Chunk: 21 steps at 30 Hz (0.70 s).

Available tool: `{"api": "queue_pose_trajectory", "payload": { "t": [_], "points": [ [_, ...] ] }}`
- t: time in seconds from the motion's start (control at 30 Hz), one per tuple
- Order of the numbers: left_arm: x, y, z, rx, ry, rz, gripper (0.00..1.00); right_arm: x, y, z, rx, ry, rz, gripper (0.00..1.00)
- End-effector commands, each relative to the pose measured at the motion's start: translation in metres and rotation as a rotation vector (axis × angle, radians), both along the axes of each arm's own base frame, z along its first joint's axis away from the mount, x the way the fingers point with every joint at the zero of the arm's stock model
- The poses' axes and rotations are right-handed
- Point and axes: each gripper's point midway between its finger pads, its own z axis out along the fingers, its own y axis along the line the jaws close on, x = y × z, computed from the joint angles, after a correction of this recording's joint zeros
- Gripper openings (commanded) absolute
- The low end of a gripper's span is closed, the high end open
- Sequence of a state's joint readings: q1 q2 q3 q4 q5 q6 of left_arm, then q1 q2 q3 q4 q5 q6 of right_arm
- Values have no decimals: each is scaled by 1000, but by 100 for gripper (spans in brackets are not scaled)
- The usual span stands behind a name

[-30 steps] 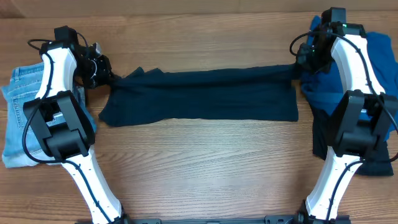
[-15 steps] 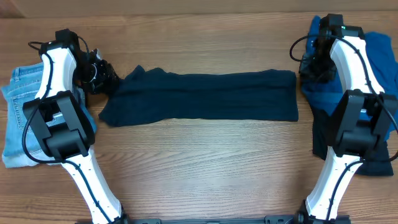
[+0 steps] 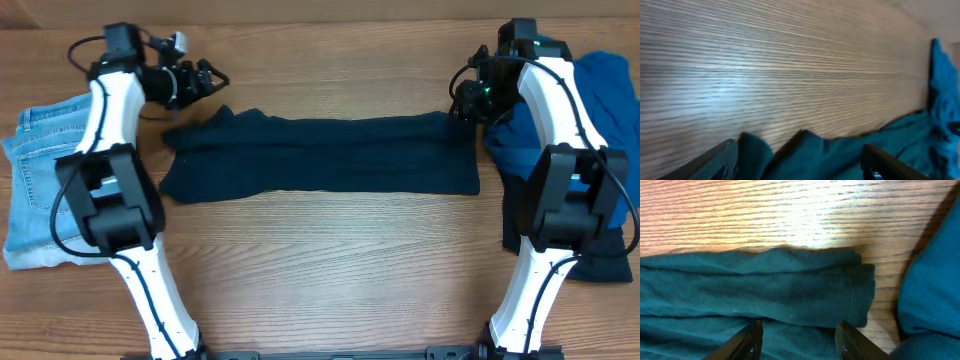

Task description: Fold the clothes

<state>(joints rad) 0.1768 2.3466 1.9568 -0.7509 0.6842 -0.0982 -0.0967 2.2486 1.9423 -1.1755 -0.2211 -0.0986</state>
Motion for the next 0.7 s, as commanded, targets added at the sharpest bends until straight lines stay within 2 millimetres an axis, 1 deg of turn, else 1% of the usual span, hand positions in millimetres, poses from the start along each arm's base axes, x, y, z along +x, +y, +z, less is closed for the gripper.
{"api": "queue_pose_trajectory", "payload": {
  "t": [0.0, 0.03, 0.1, 0.13, 0.2, 0.23, 0.3, 0.33, 0.4, 0.43, 0.5, 0.57, 0.6, 0.67],
  "points": [
    [6, -15, 4, 177, -7, 22, 81, 2, 0, 13, 4, -34, 9, 51],
    [5, -14, 0, 220, 6, 31, 81, 2, 0, 13, 3, -34, 8, 51],
    [0, 3, -10, 329, 50, 77, 79, 1, 0, 13, 3, -33, 8, 51],
    [-3, 11, -13, 369, 69, 96, 80, 1, 0, 13, 3, -33, 8, 51],
    [-6, 26, -17, 417, 91, 126, 83, 2, -1, 13, 0, -33, 8, 51],
    [-7, 28, -17, 417, 94, 129, 83, 2, -1, 13, 0, -33, 8, 52],
    [-9, 28, -22, 415, 112, 125, 84, 2, -1, 13, 0, -33, 8, 52],
    [-13, 27, -28, 414, 133, 120, 84, 2, -1, 13, 0, -33, 8, 52],
    [-15, 21, -35, 398, 147, 96, 82, 2, -1, 13, 0, -33, 8, 51],
    [-15, 17, -36, 380, 146, 85, 79, 2, -1, 13, 0, -33, 8, 51],
    [-15, 12, -36, 351, 145, 72, 67, 2, -1, 13, 0, -33, 8, 51],
    [-17, 12, -37, 352, 151, 65, 58, 1, -1, 13, 0, -33, 8, 51],
    [-19, 11, -38, 352, 159, 62, 58, 1, -1, 13, 1, -31, 8, 51],
    [-23, 12, -40, 355, 179, 60, 67, 1, -1, 13, 1, -30, 8, 51]
  ]
}}
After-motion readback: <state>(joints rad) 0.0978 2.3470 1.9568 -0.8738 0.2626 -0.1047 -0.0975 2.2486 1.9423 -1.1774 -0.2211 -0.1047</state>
